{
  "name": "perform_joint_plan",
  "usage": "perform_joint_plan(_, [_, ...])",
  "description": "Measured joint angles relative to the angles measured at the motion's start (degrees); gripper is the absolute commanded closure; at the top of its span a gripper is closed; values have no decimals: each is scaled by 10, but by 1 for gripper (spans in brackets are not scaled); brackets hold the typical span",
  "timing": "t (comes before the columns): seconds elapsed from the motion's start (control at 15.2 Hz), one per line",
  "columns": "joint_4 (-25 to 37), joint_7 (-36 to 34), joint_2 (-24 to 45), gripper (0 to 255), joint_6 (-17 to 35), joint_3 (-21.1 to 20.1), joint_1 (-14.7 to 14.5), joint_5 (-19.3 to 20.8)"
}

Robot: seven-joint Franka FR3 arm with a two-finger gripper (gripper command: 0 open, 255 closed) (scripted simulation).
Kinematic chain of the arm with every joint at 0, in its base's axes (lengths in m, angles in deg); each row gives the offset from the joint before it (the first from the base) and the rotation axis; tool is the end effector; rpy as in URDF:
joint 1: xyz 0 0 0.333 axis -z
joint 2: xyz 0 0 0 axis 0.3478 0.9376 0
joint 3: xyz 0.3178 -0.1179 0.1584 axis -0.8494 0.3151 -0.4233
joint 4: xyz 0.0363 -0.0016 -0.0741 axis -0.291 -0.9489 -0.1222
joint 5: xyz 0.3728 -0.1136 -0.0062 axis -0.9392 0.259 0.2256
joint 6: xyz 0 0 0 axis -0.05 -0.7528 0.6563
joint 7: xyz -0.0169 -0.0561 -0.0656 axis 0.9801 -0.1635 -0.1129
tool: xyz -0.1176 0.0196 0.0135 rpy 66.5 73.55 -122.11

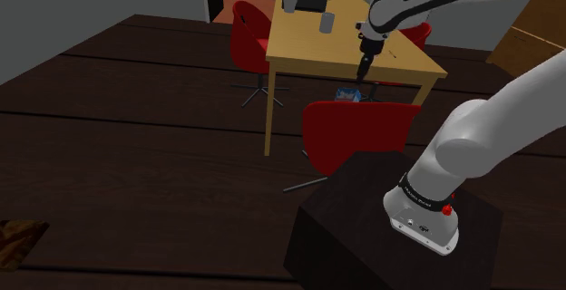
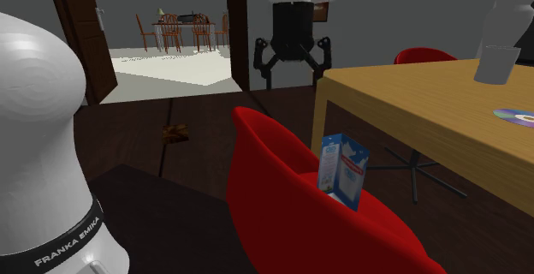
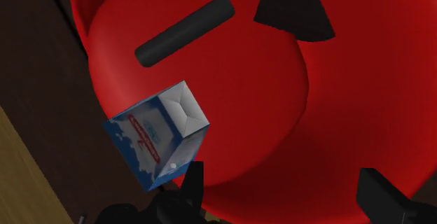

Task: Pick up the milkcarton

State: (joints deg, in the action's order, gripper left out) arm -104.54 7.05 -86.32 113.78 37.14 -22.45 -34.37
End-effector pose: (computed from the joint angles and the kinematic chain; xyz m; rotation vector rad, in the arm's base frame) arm 0.3503 -0.2059 0.4433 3.0804 0.4355 -0.0504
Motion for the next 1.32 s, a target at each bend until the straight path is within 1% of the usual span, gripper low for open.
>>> perform_joint_plan(0.13, [11, 48, 45, 0, 36, 27, -11, -16])
perform_joint_plan(0.33, [35, 133, 121, 0, 87, 64, -27, -60])
perform_joint_plan(0.46, [56, 197, 183, 0, 121, 81, -38, -108])
perform_joint_plan(0.59, [85, 267, 241, 0, 140, 87, -38, -163])
perform_joint_plan(0.73, [117, 335, 301, 0, 154, 79, -27, -222])
perform_joint_plan(0.86, [156, 402, 359, 0, 161, 61, -2, -275])
perform_joint_plan(0.92, [170, 427, 382, 0, 165, 51, 9, -295])
perform_joint_plan(1.32, [178, 465, 432, 0, 199, 22, 30, -341])
